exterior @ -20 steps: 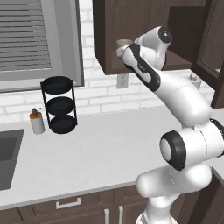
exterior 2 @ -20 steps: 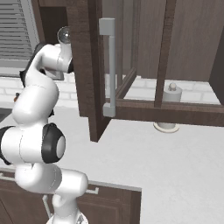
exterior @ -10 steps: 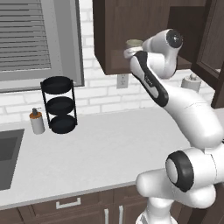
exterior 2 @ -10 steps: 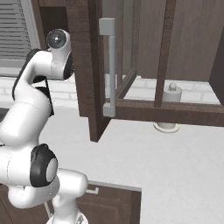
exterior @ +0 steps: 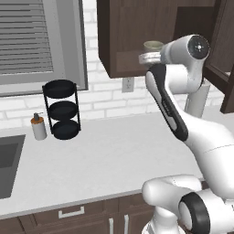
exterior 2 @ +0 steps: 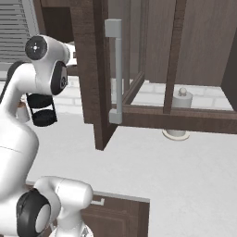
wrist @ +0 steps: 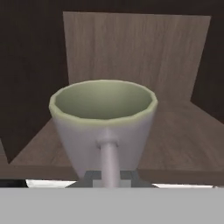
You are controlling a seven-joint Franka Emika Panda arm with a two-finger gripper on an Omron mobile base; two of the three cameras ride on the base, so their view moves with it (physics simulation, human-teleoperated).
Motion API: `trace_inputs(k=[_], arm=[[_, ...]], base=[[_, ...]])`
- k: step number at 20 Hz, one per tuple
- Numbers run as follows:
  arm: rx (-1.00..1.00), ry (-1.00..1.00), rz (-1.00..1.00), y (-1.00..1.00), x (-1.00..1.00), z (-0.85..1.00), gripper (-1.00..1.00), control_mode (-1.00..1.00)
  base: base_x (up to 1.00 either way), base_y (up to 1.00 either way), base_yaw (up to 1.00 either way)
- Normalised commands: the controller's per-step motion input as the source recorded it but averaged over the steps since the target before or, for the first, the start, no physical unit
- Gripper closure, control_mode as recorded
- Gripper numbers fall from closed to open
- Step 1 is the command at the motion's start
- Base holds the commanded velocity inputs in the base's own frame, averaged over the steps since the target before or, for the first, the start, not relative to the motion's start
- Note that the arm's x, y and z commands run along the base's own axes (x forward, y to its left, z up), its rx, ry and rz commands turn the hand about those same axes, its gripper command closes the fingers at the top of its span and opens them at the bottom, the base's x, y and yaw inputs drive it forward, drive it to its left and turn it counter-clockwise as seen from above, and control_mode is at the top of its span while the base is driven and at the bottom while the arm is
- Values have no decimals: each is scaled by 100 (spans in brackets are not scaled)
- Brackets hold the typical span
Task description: Gather all objects into one cabinet and sort the glasses and bowls to opposite sides.
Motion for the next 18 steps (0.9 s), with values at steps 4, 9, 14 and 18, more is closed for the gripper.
trace_inputs(k=[4, 9, 14, 18], arm=[[0, 0, 0, 0, -91, 28, 100, -100], [-1, 0, 0, 0, -93, 1, 100, -100], [-1, 7, 0, 0, -100, 0, 100, -100], [0, 14, 0, 0, -92, 0, 100, -100]], base=[[0, 0, 0], [0, 0, 0], [0, 0, 0], [0, 0, 0]])
